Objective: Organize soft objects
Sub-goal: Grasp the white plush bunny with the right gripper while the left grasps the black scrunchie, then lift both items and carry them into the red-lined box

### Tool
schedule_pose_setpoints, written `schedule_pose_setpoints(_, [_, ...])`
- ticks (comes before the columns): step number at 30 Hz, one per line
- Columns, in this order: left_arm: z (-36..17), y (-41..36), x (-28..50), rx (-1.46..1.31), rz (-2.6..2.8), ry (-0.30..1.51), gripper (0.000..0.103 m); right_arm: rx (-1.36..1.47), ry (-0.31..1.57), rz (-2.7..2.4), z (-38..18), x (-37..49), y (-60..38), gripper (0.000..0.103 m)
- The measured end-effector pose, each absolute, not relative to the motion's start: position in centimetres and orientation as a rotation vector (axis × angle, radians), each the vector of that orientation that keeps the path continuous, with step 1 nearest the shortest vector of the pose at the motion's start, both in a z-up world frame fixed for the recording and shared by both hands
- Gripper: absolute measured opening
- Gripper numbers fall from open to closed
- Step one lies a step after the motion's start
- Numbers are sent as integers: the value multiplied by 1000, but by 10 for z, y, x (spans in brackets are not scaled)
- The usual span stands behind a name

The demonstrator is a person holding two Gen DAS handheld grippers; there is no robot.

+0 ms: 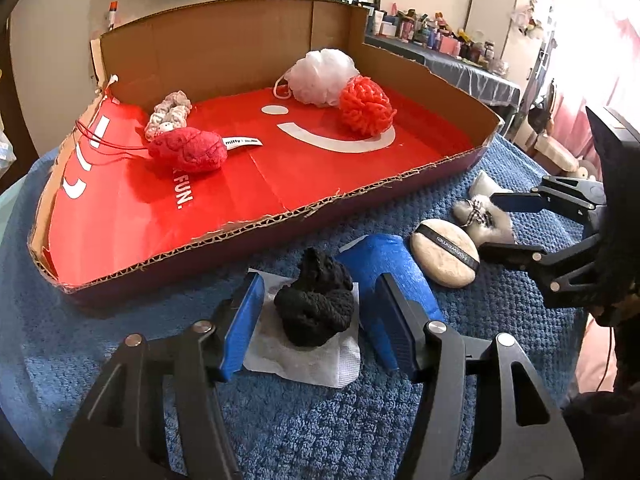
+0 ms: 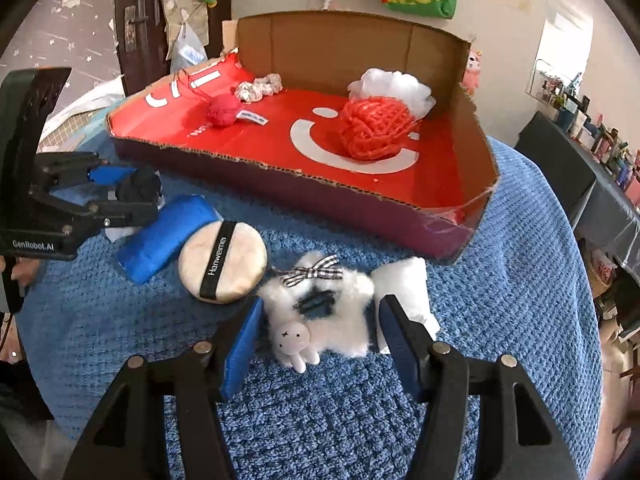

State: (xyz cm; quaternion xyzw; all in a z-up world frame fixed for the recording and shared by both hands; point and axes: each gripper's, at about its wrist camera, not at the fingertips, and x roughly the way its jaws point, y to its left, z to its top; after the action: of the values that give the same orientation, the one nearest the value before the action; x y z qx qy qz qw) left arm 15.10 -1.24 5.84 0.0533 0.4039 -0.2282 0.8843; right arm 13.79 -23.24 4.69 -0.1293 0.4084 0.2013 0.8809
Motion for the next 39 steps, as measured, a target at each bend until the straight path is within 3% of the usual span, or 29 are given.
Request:
schedule_pose_setpoints(8, [57,-10,152,107,-476,850,56,-219,884,482,44,138,-233,62])
schedule_pose_setpoints(9, [57,-10,153,107,-478,852,54,-202,886,482,44,140,-235,60])
schedule_pose_setpoints(11, [57,-10,153,107,-482,852,34,-182,886,480,44,142,-239,55])
schedule_pose_setpoints(12, [57,-10,153,108,-484,850,33,-178,886,479,45,141,-240,52])
schedule_pose_setpoints(16, [59,-10,150,109,-499,848,33,-184,860,470,48,135,-241,45])
schedule_pose_setpoints(39, [103,8,149,100,-455,749,33,-123,725,446,102,142,-234,45])
